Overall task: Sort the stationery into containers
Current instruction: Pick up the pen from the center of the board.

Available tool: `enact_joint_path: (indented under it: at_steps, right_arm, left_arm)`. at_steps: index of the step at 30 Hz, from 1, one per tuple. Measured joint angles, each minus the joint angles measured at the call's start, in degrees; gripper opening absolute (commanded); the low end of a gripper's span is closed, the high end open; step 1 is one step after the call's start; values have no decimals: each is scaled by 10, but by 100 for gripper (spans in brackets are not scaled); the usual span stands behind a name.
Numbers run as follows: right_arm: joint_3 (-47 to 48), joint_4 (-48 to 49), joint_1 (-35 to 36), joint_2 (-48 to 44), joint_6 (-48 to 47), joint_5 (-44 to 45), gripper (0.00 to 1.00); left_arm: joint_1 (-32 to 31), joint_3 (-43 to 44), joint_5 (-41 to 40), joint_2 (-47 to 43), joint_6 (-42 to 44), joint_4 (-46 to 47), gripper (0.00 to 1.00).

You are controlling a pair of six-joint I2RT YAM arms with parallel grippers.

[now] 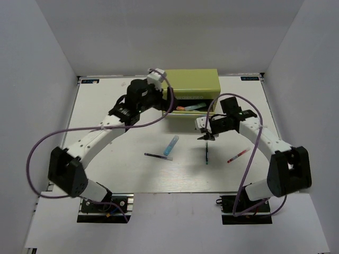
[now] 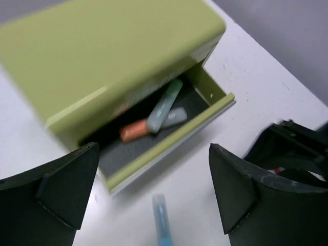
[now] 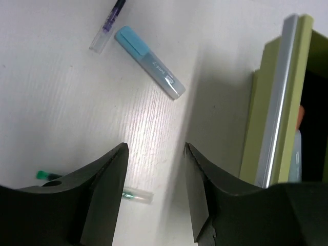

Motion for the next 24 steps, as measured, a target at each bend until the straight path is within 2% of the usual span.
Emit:
enact_joint_path:
  at_steps: [5, 9, 14, 20, 24]
  right_arm:
    - [82, -74, 49, 102, -150, 14, 55]
    - [130, -100, 106, 166, -207, 46, 56]
    - [177, -117, 182, 229, -223, 100, 56]
    - [221, -125, 249, 296, -198, 157, 56]
    - [263, -128, 266, 338, -184, 188, 56]
  left_arm:
    - [7, -118, -86, -130, -141, -76, 100]
    - [7, -246, -134, -203, -255, -120, 100]
    - [7, -362, -191, -299, -395, -201, 100]
    - [7, -413, -236, -404, -511, -245, 100]
    - [7, -430, -247, -432, -544, -259, 100]
